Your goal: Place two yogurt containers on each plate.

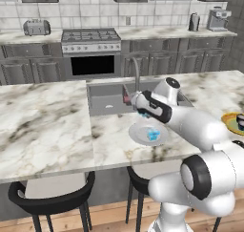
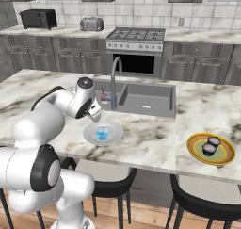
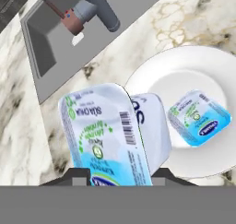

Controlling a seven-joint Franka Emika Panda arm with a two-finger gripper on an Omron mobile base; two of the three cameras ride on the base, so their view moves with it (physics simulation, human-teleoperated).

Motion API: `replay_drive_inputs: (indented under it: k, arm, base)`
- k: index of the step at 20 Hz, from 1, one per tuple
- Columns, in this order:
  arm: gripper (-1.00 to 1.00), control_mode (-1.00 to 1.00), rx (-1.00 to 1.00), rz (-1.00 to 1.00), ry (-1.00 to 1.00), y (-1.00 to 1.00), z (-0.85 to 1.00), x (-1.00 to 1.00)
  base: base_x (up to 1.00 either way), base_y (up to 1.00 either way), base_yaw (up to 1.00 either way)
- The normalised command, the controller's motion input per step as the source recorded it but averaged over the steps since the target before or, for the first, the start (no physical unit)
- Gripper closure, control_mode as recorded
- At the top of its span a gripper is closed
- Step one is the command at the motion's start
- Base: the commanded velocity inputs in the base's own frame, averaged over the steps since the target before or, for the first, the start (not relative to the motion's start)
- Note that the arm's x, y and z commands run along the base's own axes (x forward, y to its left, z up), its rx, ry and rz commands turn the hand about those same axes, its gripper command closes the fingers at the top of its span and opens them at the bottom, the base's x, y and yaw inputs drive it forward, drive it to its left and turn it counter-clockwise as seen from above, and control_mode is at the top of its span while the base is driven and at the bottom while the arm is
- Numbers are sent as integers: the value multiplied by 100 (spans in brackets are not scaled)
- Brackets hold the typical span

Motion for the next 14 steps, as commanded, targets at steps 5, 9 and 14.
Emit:
replay_drive_inputs:
  k: [5,9,14]
  arm:
    - [100,-100,0,11,0,-72,0,-21]
    - [100,-100,0,11,0,-69,0,-7]
    - [100,-100,1,11,5,-57,-1,0]
  base:
    - [0,0,0]
    - [0,0,0]
    - [0,0,0]
